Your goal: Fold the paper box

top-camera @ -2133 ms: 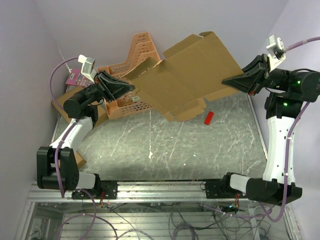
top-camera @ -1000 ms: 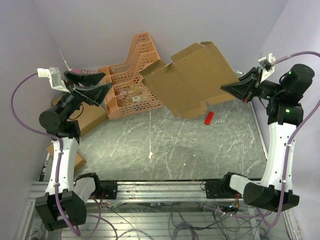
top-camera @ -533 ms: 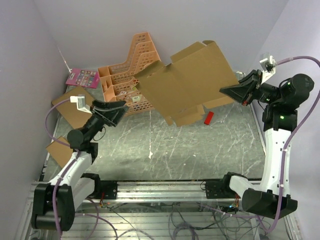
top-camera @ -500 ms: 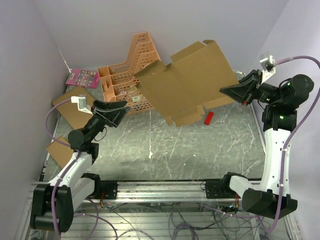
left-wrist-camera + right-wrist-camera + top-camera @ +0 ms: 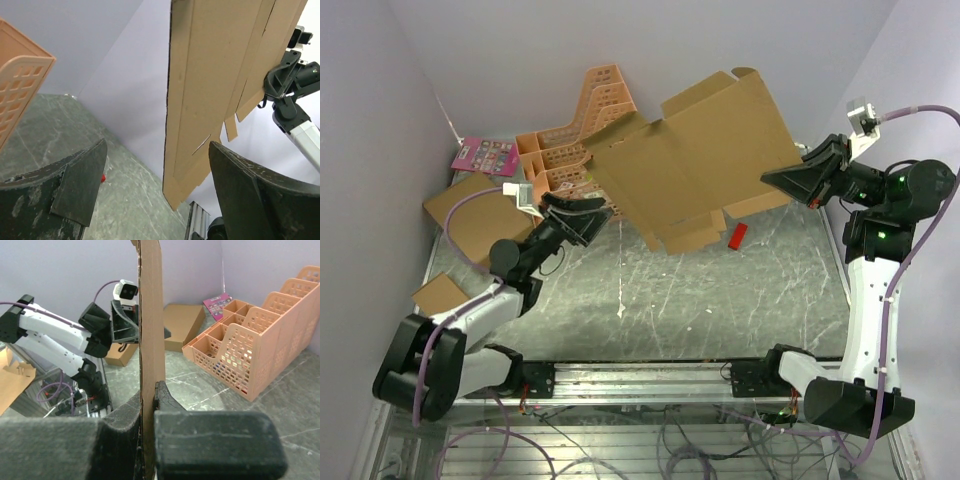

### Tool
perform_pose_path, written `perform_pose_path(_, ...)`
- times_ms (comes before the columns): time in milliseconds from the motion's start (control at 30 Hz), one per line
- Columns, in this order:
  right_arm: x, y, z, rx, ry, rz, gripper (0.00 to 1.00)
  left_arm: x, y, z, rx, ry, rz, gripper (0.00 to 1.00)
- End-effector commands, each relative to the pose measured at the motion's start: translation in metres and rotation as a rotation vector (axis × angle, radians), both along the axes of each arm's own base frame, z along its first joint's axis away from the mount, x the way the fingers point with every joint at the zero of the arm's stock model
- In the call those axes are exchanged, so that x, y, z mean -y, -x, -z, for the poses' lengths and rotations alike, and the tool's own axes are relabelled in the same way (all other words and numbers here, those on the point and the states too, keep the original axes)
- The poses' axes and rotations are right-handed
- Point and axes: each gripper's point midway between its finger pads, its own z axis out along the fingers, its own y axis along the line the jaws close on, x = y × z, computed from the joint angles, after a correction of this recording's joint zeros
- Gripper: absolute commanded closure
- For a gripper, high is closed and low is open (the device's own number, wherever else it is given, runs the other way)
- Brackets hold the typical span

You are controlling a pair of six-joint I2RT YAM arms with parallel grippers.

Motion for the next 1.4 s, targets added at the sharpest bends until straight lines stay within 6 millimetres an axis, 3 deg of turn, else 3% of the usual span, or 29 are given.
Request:
perform_pose_path(0, -0.005, 0.014, -0.017, 0.036, 0.0, -0.017, 1.0, 0.007, 0.009, -0.051, 0.189, 0.09, 0.019, 0.07)
perform_pose_path(267, -0.008, 0.016, -0.02, 0.012, -0.03, -0.029, 1.0, 0.036, 0.026, -0.075, 0.298, 0.115, 0.131, 0.08)
perform_pose_path(400, -0.009, 0.018, -0.019, -0.006, -0.04, -0.042, 1.0, 0.045, 0.022, -0.079, 0.31, 0.117, 0.148, 0.15)
perform_pose_path(600, -0.01, 0.016, -0.014, -0.041, -0.045, -0.043, 1.0, 0.049, 0.024, -0.084, 0.347, 0.135, 0.177, 0.49)
perform_pose_path(867, -0.008, 0.005, -0.004, -0.244, -0.131, -0.063, 1.0, 0.049, 0.036, -0.096, 0.453, 0.123, 0.242, 0.86)
perform_pose_path(1100, -0.004, -0.014, 0.006, -0.497, -0.227, -0.057, 1.0, 0.043, 0.043, -0.115, 0.518, 0.115, 0.269, 0.9)
perform_pose_path(1367, -0.005, -0.021, 0.009, -0.622, -0.263, -0.053, 1.0, 0.035, 0.038, -0.123, 0.533, 0.11, 0.26, 0.91)
